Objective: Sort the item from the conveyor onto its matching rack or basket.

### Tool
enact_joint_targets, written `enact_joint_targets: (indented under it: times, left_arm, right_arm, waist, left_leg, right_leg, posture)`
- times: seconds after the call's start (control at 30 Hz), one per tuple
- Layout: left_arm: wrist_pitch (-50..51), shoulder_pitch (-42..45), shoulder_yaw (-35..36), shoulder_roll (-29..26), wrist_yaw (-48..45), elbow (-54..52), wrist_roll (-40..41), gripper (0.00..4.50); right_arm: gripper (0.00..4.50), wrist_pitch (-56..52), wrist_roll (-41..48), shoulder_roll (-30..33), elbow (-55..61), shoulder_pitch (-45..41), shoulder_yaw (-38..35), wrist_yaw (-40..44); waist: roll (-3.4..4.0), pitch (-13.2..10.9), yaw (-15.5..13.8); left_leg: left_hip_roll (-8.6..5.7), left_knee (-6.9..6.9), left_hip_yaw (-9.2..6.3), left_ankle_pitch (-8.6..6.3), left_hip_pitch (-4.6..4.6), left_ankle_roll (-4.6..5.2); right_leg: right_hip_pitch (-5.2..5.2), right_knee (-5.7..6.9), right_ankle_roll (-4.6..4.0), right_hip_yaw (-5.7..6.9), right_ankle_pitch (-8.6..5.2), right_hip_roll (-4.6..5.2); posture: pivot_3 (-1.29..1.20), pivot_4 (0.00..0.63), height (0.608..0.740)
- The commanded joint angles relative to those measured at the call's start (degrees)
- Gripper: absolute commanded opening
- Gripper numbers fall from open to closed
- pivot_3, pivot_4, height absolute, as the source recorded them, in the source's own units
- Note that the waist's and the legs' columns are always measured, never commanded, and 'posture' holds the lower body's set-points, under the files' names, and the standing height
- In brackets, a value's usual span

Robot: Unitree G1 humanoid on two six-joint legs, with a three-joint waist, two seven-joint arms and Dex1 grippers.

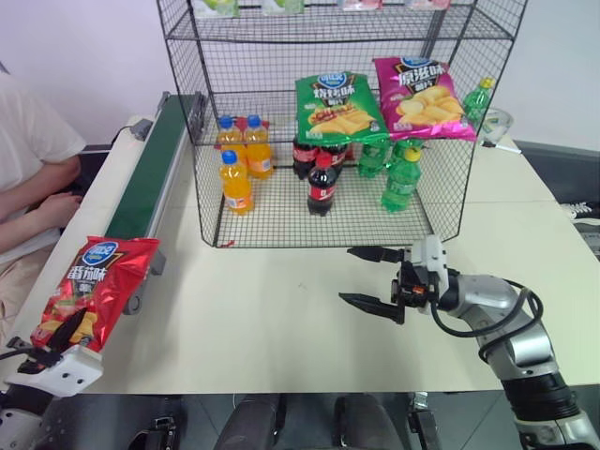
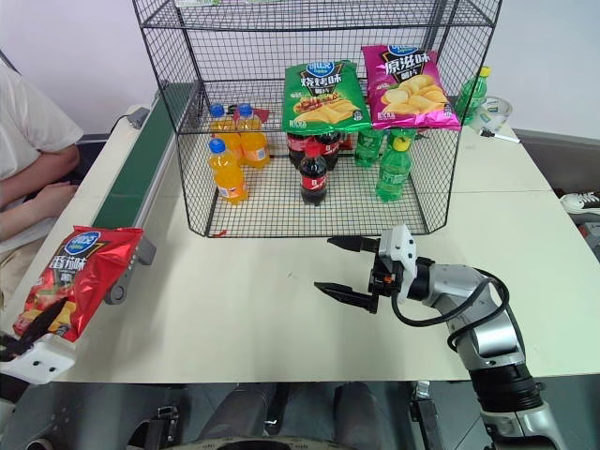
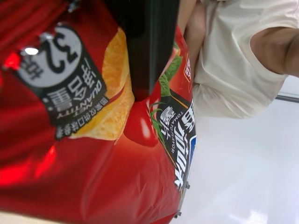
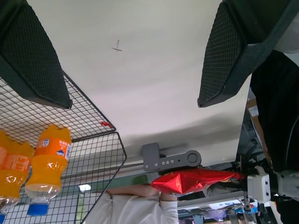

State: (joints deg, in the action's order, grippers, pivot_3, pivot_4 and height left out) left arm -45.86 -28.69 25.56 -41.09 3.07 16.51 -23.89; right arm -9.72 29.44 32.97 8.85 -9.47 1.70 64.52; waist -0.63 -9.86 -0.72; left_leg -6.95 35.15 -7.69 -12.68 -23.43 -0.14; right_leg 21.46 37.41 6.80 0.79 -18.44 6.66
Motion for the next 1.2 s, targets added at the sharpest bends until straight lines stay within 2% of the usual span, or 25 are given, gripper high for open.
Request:
enact_joint_targets:
  times: [0.03, 0.23, 0.33, 0.67, 0.83, 0.97, 1.1, 1.2]
  left_arm:
    - [-1.05, -2.01, 1.90, -0.68, 0.73, -3.42, -0.01, 0.06]
    - [-0.81, -5.19, 3.85, 0.18, -1.32, -12.20, 2.58, 0.06]
    - [0.82, -5.43, 4.72, 0.67, -2.57, -17.62, 2.98, 0.06]
    - [9.23, 0.62, 4.97, 1.72, -9.11, -33.51, 6.06, 0.06]
    - [14.19, 7.93, 2.38, 0.95, -13.36, -39.46, 8.55, 0.06]
    - [20.38, 20.93, -2.73, -0.67, -16.71, -43.02, 9.80, 0.06]
    - [25.60, 29.99, -5.35, -0.01, -17.95, -43.17, 9.58, 0.06]
    - [27.47, 37.16, -8.89, 1.12, -16.48, -39.35, 5.82, 0.06]
  right_arm:
    - [4.50, 1.24, -0.04, 0.08, 0.24, -0.55, -1.18, 0.34]
    - [4.50, 1.47, 0.59, 0.56, -0.33, -0.21, -2.01, 0.90]
    - [4.50, -0.75, 5.33, 0.21, 0.30, -0.23, -4.67, 1.63]
    - [4.50, -4.07, 13.67, -0.77, 2.43, 1.27, -12.33, -0.06]
    - [4.50, -4.57, 15.50, -1.05, 3.64, 2.98, -14.43, -0.91]
    - [4.50, -2.64, 14.35, -2.33, 5.27, 3.47, -14.46, -2.56]
    - [4.50, -0.85, 13.86, -4.72, 6.14, 2.02, -15.20, -6.02]
    - [4.50, 3.37, 10.72, -7.66, 5.35, -0.25, -15.30, -10.39]
  waist:
    - [0.00, 0.00, 0.01]
    - [0.00, 0.00, 0.01]
    - [0.00, 0.00, -0.09]
    - [0.01, 0.00, -0.04]
    - [0.02, 0.00, 0.00]
    - [0.02, -0.01, -0.27]
    - [0.04, 0.01, 0.36]
    - [0.05, 0.01, 0.51]
  left_leg:
    - [0.00, 0.00, 0.00, 0.00, 0.00, 0.00]
    - [0.00, 0.01, 0.00, 0.00, 0.00, 0.00]
    - [0.00, 0.02, 0.01, 0.00, 0.00, 0.00]
    - [0.00, 0.03, 0.01, 0.01, 0.00, 0.01]
    - [0.00, 0.02, 0.01, 0.02, 0.00, 0.01]
    - [0.00, 0.11, -0.03, 0.05, 0.00, -0.04]
    - [-0.01, 0.13, 0.03, 0.11, 0.04, -0.10]
    - [-0.01, 0.08, 0.08, 0.18, 0.04, -0.21]
  right_leg:
    - [0.00, 0.00, 0.00, 0.00, 0.00, 0.00]
    - [-0.01, 0.00, 0.00, 0.00, 0.00, 0.01]
    - [-0.01, 0.01, -0.01, 0.00, -0.01, 0.01]
    - [-0.03, 0.01, -0.01, -0.01, 0.00, 0.00]
    - [-0.02, 0.06, 0.00, 0.00, 0.00, 0.00]
    - [-0.03, 0.18, -0.01, 0.02, 0.01, -0.07]
    - [-0.05, 0.31, 0.01, -0.06, 0.04, -0.09]
    - [0.02, 0.61, 0.03, -0.18, 0.05, -0.13]
  posture:
    - [0.00, 0.150, 0.740]
    - [0.00, 0.150, 0.740]
    - [0.00, 0.150, 0.740]
    - [0.00, 0.150, 0.740]
    - [0.00, 0.150, 0.740]
    - [0.00, 0.150, 0.740]
    - [0.00, 0.150, 0.740]
    - [0.00, 0.150, 0.740]
